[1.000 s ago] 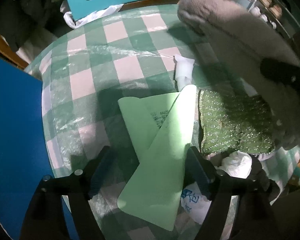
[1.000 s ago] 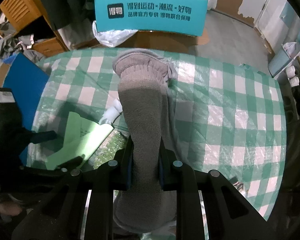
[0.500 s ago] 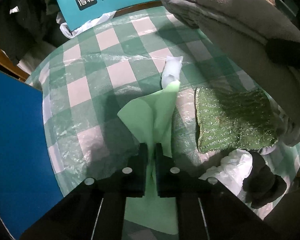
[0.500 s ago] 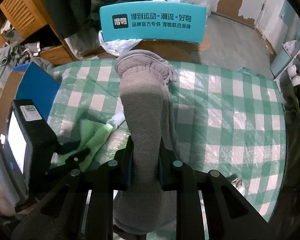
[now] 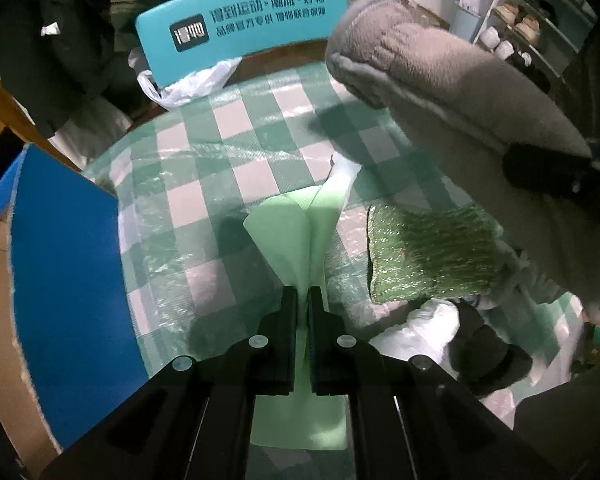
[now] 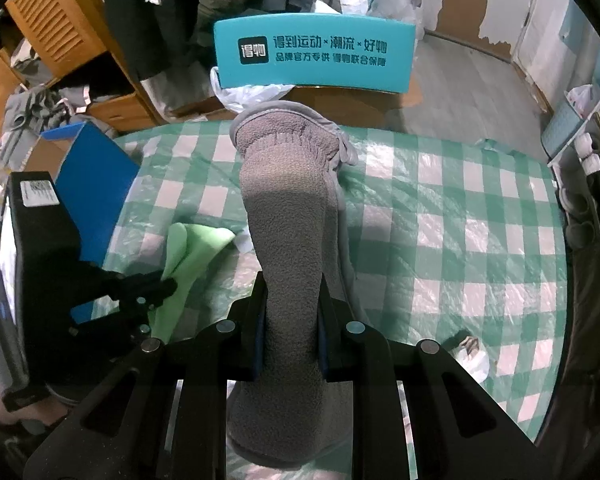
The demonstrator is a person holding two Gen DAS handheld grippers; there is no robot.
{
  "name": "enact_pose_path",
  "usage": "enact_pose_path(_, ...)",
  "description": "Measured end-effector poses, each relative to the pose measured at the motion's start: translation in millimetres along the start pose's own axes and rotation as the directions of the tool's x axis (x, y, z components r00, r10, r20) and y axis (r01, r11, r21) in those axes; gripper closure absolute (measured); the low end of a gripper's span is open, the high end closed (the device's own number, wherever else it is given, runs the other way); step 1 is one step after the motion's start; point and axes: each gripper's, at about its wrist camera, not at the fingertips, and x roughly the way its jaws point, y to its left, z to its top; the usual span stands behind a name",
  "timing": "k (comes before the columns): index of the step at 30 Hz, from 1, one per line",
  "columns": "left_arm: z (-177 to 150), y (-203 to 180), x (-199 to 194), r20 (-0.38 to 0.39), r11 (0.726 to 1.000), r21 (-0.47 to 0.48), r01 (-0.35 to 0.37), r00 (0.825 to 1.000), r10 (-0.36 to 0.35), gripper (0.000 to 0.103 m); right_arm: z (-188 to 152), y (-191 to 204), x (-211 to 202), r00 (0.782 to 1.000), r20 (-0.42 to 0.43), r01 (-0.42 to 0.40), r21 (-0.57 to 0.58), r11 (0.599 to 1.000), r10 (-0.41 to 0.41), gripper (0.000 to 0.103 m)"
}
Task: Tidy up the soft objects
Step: 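Lift the grey sock and green cloth with both tools toward the shoebox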
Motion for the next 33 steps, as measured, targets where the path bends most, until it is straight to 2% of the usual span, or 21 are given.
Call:
enact_pose_path(21, -0.5, 11.3, -73.7, 0.140, 0.999, -0.034, 0.010, 0.990, -0.005, 0.098, -6.7, 10.4, -47.8, 0.994, 0.090, -0.068, 0.011, 0.998, 0.067, 0.084)
enact_pose_path(33, -5.8, 29.6, -106.5, 0.201, 0.998, -0.063, -0.008, 0.979, 0.021, 0.098, -5.0, 31.3, -69.3, 0.988, 0.126, -0.082, -0.030, 0.996, 0.085, 0.084)
